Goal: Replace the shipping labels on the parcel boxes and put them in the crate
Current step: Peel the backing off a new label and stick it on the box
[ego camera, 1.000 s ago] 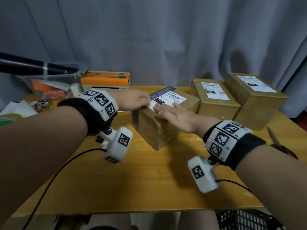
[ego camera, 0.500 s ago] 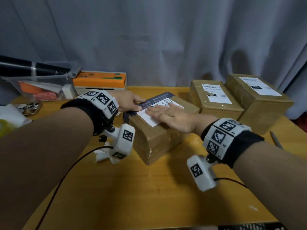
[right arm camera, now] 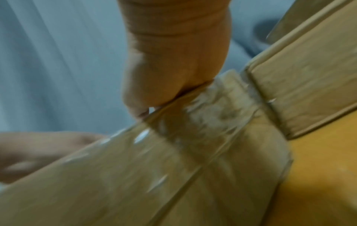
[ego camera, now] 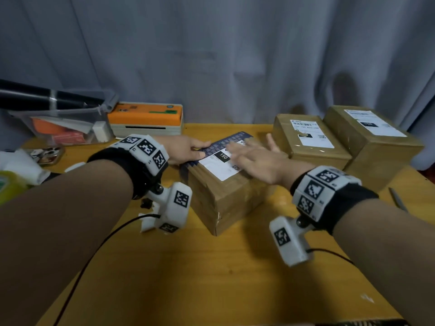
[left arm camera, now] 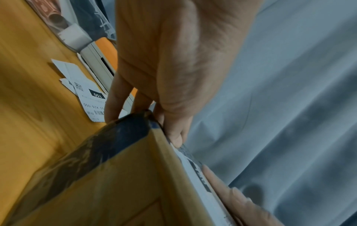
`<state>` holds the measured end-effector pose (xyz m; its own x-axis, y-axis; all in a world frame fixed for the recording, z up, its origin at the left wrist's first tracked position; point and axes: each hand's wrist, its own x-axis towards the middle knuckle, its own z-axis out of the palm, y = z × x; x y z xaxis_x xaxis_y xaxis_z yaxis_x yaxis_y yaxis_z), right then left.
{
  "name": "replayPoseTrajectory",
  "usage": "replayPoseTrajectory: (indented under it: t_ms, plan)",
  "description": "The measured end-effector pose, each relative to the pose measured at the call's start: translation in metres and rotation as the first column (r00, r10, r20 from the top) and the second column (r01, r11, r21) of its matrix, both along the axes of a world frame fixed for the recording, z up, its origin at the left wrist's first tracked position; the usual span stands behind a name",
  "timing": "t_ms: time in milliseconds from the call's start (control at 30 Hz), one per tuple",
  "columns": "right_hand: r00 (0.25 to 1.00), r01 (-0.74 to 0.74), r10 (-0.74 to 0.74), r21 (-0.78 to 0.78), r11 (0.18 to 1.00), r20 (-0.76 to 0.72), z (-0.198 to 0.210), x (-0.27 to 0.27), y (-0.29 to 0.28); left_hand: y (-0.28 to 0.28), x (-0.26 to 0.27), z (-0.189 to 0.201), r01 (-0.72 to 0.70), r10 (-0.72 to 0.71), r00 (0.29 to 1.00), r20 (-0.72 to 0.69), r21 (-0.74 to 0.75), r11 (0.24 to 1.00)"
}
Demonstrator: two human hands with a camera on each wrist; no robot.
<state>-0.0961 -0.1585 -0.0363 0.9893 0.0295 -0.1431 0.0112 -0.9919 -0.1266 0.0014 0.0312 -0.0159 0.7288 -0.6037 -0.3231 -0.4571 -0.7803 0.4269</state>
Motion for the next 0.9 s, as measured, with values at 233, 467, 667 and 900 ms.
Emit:
replayPoseTrajectory:
  t_ms: [233, 467, 667, 900]
  plan:
    - [0.985, 0.172, -0.172, 0.014, 0.985, -0.013, -0.004, 0.003, -0.02, -0.038, -0.026, 0.007, 0.118, -0.162, 0.935, 0.315, 0.155, 0.981]
    - [0.972, 0.231, -0.231, -0.011, 0.973, -0.034, -0.003, 0.001, -0.016, -0.039, -0.045, -0.011, 0.119, -0.225, 0.945, 0.236, 0.392, 0.912]
    - [0.995, 0.096, -0.1, -0.158, 0.983, -0.018, 0.006, -0.002, 0.015, -0.021, -0.05, -0.009, 0.061, -0.165, 0.957, 0.24, 0.389, 0.919]
    - [0.98, 0.19, -0.189, 0.01, 0.982, -0.054, -0.002, -0.02, -0.015, -0.008, -0.047, -0.006, 0.073, -0.157, 0.969, 0.189, 0.389, 0.918]
